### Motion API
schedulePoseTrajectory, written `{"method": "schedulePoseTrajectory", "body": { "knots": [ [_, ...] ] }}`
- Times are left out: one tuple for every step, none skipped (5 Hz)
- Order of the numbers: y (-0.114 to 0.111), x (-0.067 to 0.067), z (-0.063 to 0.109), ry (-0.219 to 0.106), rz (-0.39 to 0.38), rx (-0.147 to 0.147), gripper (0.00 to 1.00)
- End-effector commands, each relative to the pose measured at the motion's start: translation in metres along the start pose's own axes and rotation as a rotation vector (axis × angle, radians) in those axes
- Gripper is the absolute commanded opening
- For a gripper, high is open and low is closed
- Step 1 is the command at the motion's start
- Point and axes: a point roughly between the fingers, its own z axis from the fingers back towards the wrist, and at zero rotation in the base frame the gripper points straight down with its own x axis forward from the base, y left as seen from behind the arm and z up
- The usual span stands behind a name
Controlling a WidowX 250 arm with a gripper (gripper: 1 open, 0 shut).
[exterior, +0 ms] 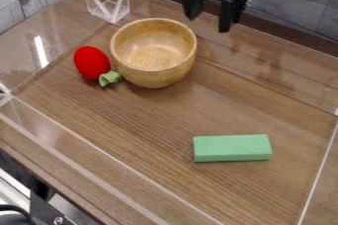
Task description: Remove the green stick from the brown bowl and put it on the table
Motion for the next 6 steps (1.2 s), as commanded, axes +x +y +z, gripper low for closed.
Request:
{"method": "schedulePoseTrajectory", "body": {
  "knots": [
    [-0.011,0.013,0.013,-0.089,-0.068,-0.003,1.00],
    [-0.007,0.003,-0.001,-0.106,-0.129,-0.010,1.00],
    [0.002,0.001,-0.013,-0.134,-0.170,-0.006,1.00],
    [0.003,-0.001,-0.025,-0.158,-0.228,-0.006,1.00],
    [0.004,-0.004,-0.035,-0.179,-0.281,-0.007,1.00],
    [-0.007,0.000,-0.024,-0.193,-0.285,0.003,1.00]
  ]
}}
